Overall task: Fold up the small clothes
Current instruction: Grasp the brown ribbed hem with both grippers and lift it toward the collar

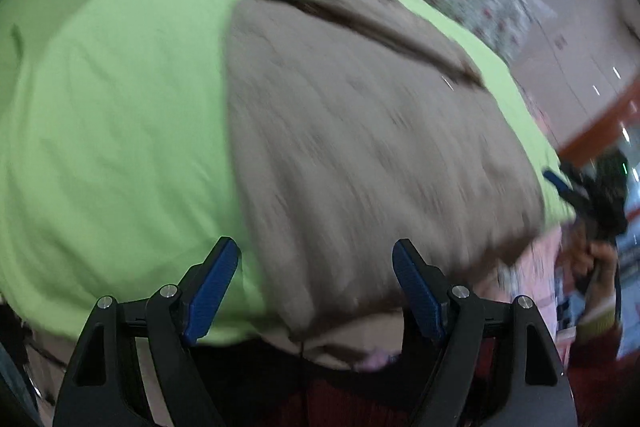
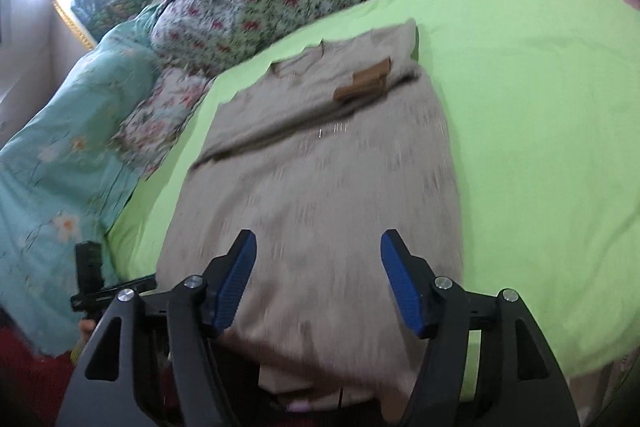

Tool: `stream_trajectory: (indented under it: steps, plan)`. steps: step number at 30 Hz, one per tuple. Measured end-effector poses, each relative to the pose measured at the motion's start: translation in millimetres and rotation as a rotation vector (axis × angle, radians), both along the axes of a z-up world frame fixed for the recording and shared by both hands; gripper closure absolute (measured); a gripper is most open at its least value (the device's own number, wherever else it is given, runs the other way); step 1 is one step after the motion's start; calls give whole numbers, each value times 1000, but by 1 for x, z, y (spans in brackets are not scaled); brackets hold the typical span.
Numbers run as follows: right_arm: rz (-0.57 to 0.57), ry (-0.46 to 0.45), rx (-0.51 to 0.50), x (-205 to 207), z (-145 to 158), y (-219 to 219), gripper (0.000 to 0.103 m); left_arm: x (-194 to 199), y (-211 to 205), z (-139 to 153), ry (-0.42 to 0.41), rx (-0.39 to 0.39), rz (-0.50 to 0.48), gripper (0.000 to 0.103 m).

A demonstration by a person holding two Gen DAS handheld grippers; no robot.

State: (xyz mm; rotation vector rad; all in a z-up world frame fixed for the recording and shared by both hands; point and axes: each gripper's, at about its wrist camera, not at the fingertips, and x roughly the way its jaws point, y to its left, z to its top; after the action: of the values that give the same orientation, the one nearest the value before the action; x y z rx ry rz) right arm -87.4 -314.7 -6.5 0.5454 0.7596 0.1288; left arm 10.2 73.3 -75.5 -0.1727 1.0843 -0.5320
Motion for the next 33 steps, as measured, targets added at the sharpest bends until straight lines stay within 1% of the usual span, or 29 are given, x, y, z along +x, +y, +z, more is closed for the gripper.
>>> stream_trajectory:
  steps: [2,5,7,10,12,14,15,17,18,19,20,21,22,23,24,26,30,33]
  plan:
    - [32,10,15,-18,-4,-7,36,-14,-9,-9,18,-14,-75,23]
    - [39,35,18,-40,-11,-18,35,-21,-22,-27,54,-11,-142,24]
    - [43,58,23,-50,-16,-23,35,-20,-26,-38,76,-12,-153,28]
    - [66,123,2,-60,-30,-28,35,-18,-23,-40,83,-57,-148,28]
    - [100,164,-5,-62,-42,-24,35,-15,-18,-41,95,-87,-142,30]
    - [124,189,-11,-61,-54,-18,35,-15,-14,-40,95,-97,-139,38]
    - [130,197,-12,-60,-58,-16,35,-14,-14,-39,91,-94,-142,41]
    - [149,209,-2,-55,-68,-10,35,-13,-14,-38,85,-77,-147,52]
    - [161,211,1,-50,-72,-6,35,-12,-16,-38,83,-71,-149,56]
    - [178,211,1,-45,-75,-2,37,-12,-17,-38,80,-64,-155,68]
    - [188,206,-7,-41,-78,4,49,-12,-17,-38,77,-58,-159,80]
    - [206,201,-11,-36,-79,9,59,-12,-17,-38,74,-50,-160,86]
    - [217,202,-26,-35,-80,14,74,-12,-17,-38,68,-46,-159,88]
    - [219,204,-44,-34,-78,17,82,-14,-16,-36,59,-48,-162,90]
    - [234,201,-68,-35,-76,20,85,-17,-15,-34,46,-45,-166,92]
    - [261,173,-47,-41,-69,19,93,-24,-14,-27,19,-41,-179,92]
    - [258,84,40,-59,-48,7,93,-36,-8,-12,-14,-57,-188,95]
    - [229,-9,118,-68,-31,-8,93,-38,-1,1,-28,-86,-175,96]
